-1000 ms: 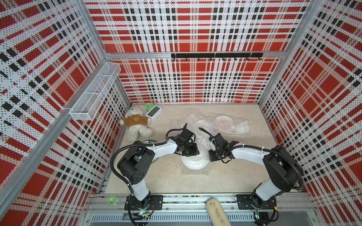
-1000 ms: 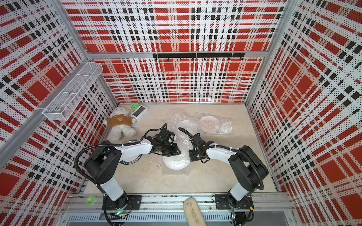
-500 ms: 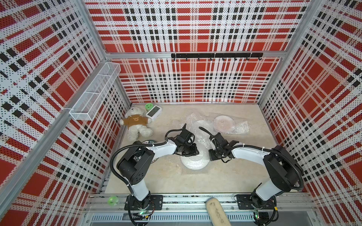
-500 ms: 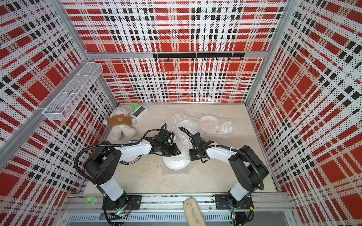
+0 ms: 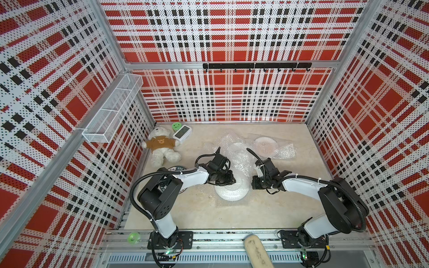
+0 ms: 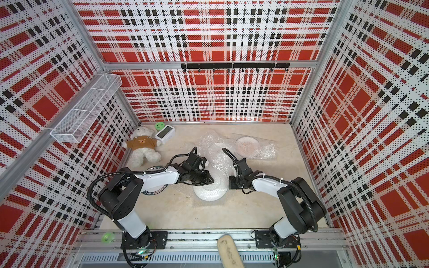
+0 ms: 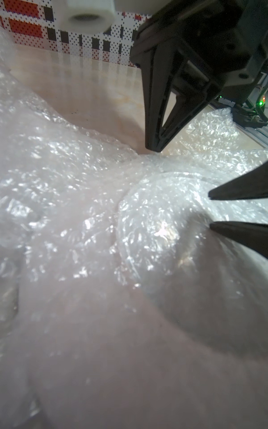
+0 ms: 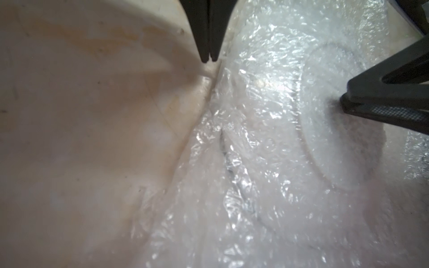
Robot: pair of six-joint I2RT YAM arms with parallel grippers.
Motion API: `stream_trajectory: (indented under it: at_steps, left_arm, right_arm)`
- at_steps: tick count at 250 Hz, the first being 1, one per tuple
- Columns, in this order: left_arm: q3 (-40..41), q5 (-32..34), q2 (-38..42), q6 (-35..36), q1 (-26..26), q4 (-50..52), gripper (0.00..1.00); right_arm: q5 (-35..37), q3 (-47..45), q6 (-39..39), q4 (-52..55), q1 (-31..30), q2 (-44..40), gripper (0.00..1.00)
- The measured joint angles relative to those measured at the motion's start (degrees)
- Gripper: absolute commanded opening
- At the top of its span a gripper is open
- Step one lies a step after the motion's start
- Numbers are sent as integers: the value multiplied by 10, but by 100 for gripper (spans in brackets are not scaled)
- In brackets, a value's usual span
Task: Unpack dinner plates from bubble wrap
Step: Unwrap the bubble wrap.
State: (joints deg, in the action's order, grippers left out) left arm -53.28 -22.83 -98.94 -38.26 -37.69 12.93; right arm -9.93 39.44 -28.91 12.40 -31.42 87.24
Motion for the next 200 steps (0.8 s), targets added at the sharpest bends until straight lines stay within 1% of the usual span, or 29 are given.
stream_trajectory:
  at_steps: [97, 120, 149, 181, 200]
  left_arm:
    - [5, 2, 3, 0, 1, -3, 23]
    - [6, 2, 4, 0, 1, -3, 23]
    - [6, 1, 4, 0, 1, -3, 23]
    - [6, 1, 4, 0, 2, -3, 23]
    - [6, 1, 4, 0, 2, -3, 23]
  right_arm:
    - [-19, -24, -29, -39, 29, -2, 0]
    - [-18, -26, -29, -37, 30, -13, 14]
    - [0, -24, -20, -27, 37, -23, 18]
    - [14, -11, -7, -10, 37, -23, 26]
    - [15, 0, -2, -5, 34, -23, 29]
